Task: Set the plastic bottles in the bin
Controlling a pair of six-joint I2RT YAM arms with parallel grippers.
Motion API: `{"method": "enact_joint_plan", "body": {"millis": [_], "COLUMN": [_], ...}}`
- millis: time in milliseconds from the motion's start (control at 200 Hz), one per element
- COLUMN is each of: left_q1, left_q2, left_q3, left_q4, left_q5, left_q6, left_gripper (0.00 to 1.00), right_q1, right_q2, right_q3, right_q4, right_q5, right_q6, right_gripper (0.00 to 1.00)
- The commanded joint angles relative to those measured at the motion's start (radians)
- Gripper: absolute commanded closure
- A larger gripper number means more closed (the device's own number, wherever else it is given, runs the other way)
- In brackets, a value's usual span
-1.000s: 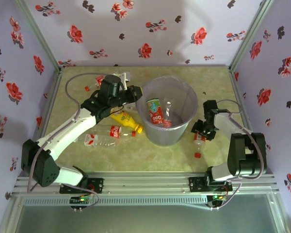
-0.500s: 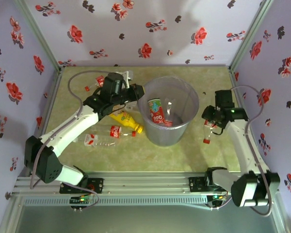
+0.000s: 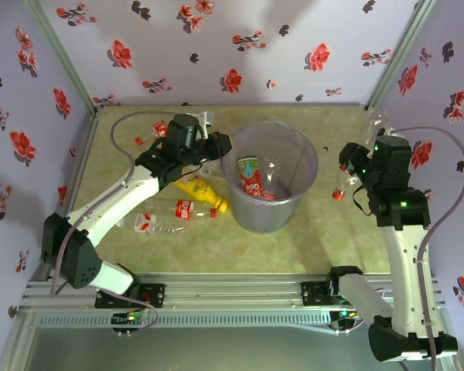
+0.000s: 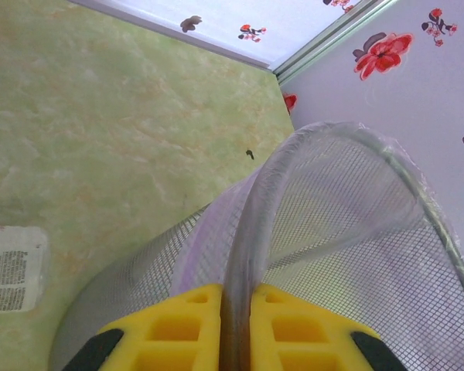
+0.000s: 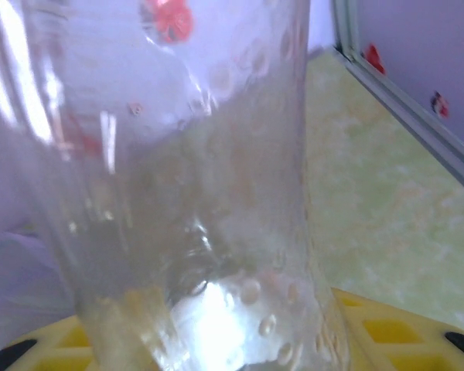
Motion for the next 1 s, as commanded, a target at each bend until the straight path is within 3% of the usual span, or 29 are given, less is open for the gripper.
{"method": "enact_joint_plan", "body": {"millis": [0, 190, 380, 555, 680, 995], "left_q1": [-0.003, -0.003, -0.003, -0.003, -0.003, -0.003], "left_q2": [0.038, 0.05, 0.052, 0.054, 0.056, 0.057], "left_q3": [0.01, 0.014, 0.012, 0.009, 0.009, 0.007], "left_q4": [-0.002, 0.0, 0.003, 0.013, 0.012, 0.015], "left_q5": [-0.019, -0.019, -0.019, -0.021, -0.025, -0.034], "left_q6": [0.015, 0.008, 0.001, -0.009, -0.011, -0.01], "left_gripper": [0.98, 0.98, 0.98, 0.98, 0.98, 0.99], "right_q1": [0.008, 0.073, 0.244, 0.37, 0.446, 0.503], "right_q2": [0.017, 0.095, 0.211, 0.305, 0.375, 0.433], "right_q3": [0.074, 0.145, 0.242, 0.259, 0.259, 0.116], "right_q4": [0.141, 0.295, 0.363, 0.328, 0.204, 0.044], "right_q5": [-0.067, -0.186, -0.247, -0.262, -0.197, -0.127], "right_q6": [0.029, 0.084, 0.053, 0.032, -0.035, -0.113], "right_gripper": [0.65, 0.65, 0.65, 0.65, 0.65, 0.64]}}
